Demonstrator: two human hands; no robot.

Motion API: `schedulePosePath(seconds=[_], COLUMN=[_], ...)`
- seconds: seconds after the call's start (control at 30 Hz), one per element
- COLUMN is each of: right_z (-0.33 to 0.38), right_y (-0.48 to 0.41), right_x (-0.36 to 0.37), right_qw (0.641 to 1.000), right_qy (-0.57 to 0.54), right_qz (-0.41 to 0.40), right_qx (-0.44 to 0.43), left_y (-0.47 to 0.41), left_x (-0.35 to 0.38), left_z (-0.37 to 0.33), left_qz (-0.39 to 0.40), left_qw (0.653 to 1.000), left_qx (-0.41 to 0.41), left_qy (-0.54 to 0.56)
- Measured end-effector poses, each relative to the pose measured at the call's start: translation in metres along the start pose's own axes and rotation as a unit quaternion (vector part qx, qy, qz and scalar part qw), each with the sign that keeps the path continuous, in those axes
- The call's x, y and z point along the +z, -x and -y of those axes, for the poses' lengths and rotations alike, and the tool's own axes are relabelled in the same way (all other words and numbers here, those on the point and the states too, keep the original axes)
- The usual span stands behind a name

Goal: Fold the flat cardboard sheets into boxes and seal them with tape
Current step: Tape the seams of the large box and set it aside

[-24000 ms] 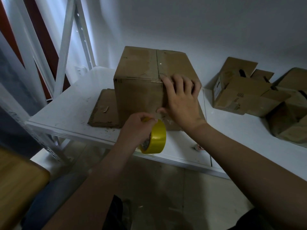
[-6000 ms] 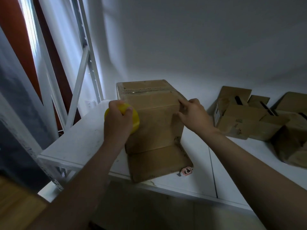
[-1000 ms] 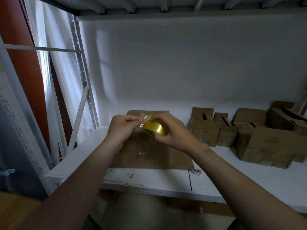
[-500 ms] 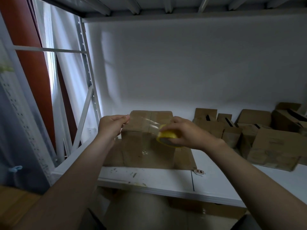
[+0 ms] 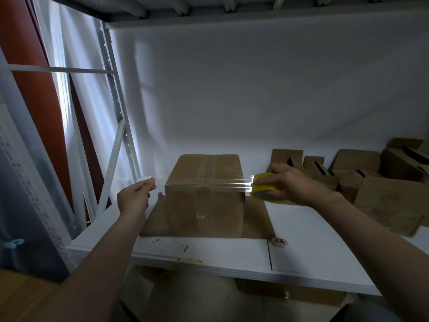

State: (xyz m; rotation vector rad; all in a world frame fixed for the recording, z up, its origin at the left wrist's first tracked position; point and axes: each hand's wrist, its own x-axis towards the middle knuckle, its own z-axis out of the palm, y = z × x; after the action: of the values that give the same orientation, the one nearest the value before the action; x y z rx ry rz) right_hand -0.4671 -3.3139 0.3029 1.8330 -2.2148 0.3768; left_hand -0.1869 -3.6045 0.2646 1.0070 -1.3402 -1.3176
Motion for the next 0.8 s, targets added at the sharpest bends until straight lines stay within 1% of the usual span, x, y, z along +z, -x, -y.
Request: schedulePosePath(seconds=[0.13, 0.37, 0.63, 0.8], right_z=[-0.010, -0.017, -0.030, -0.038], right_y=[0.000, -0.015, -0.041, -0.040], right_x=[0.008, 0.023, 0.050, 0.070], right_qw=[1.000, 0.998, 0.998, 0.999], right_qy=[0.016, 0.022, 0.014, 0.005], right_qz=[0.021, -0.011, -0.016, -0.039], right_qx=[-0.016, -0.056, -0.059, -0.034], left_y=[-0.008, -0.024, -0.046, -0.052], left_x=[0.006, 0.009, 0.018, 0.030], left_z=[0.011, 0.024, 0.044, 0.056], left_qz=[-0.005, -0.013, -0.018, -0.018], left_qw=[1.000, 1.000, 0.999, 0.999], left_qx=[-0.007, -0.011, -0.025, -0.020], left_qy=[0.000, -0.001, -0.007, -0.035])
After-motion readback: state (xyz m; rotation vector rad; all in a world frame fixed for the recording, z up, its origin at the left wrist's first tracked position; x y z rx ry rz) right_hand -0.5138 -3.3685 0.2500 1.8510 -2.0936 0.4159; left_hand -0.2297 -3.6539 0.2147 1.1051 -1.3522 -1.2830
